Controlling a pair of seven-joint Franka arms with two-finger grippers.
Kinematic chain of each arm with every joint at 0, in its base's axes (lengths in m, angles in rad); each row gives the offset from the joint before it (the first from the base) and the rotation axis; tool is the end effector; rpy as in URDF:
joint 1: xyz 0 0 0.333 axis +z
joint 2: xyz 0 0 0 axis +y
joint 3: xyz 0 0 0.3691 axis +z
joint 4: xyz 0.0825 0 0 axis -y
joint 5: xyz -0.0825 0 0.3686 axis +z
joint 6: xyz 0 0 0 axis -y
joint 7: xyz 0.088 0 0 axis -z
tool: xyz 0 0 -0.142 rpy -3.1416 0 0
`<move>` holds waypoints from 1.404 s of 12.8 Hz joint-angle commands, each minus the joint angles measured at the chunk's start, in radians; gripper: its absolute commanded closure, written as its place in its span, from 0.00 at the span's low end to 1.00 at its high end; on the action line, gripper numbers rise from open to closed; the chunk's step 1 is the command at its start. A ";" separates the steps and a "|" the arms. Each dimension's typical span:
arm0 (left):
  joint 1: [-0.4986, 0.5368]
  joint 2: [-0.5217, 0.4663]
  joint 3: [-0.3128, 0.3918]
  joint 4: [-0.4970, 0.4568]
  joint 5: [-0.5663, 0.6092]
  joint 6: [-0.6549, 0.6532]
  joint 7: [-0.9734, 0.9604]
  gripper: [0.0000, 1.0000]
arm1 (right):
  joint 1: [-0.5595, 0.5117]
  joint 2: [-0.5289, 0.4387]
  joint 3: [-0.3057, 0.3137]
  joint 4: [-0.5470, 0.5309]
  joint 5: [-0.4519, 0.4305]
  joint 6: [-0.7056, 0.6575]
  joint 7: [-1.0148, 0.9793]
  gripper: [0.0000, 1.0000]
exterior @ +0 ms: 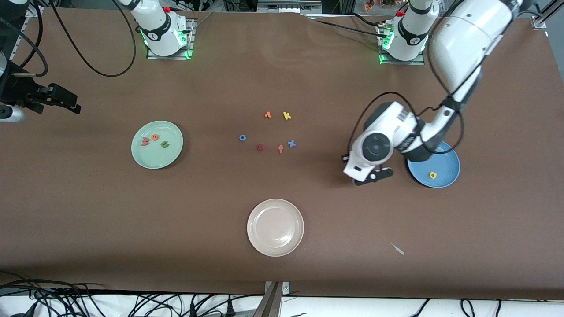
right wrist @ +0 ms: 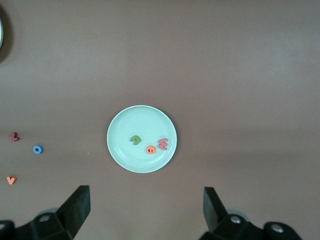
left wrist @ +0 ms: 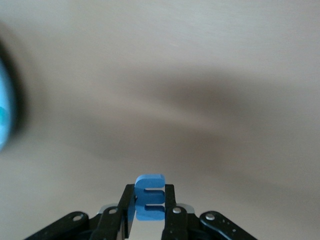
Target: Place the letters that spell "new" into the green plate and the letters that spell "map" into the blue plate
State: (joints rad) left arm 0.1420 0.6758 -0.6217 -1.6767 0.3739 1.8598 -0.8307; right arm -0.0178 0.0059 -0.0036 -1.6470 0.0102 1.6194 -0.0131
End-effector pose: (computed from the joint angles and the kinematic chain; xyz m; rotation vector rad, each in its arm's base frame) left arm 0.6025 -0.2165 0.2590 -2.9221 -0.3176 0.4555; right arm 0.5419 -0.0102 0.6087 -3.1304 0.0140 0.0522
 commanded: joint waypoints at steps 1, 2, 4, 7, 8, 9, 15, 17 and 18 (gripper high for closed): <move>0.103 -0.050 -0.013 -0.011 -0.013 -0.097 0.284 0.97 | -0.014 -0.015 0.014 -0.013 -0.012 -0.006 -0.010 0.00; 0.146 -0.050 -0.012 -0.012 -0.010 -0.118 0.380 0.97 | -0.014 -0.015 0.013 -0.013 -0.012 -0.006 -0.010 0.00; 0.200 -0.044 0.000 -0.015 0.023 -0.125 0.583 0.94 | -0.014 -0.015 0.014 -0.013 -0.012 -0.006 -0.010 0.00; 0.284 -0.018 0.023 -0.017 0.074 -0.123 0.827 0.94 | -0.014 -0.015 0.014 -0.013 -0.012 -0.006 -0.010 0.00; 0.297 -0.010 0.036 -0.017 0.098 -0.123 0.891 0.94 | -0.014 -0.015 0.014 -0.013 -0.012 -0.006 -0.010 0.00; 0.300 -0.001 0.048 -0.017 0.114 -0.123 0.933 0.85 | -0.014 -0.015 0.014 -0.013 -0.012 -0.006 -0.010 0.00; 0.303 -0.032 0.059 0.085 0.112 -0.267 0.993 0.00 | -0.014 -0.015 0.016 -0.013 -0.012 -0.006 -0.010 0.00; 0.298 -0.035 0.053 0.156 0.103 -0.370 0.992 0.00 | -0.014 -0.015 0.016 -0.013 -0.012 -0.006 -0.010 0.00; 0.301 -0.041 0.053 0.175 0.099 -0.393 0.987 0.00 | -0.014 -0.014 0.016 -0.013 -0.012 -0.006 -0.010 0.00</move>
State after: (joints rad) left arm 0.4450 0.6472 -0.5656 -1.5479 0.4706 1.5296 0.1378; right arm -0.0180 0.0059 -0.0022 -1.6473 0.0102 1.6192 -0.0136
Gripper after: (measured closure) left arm 0.000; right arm 0.000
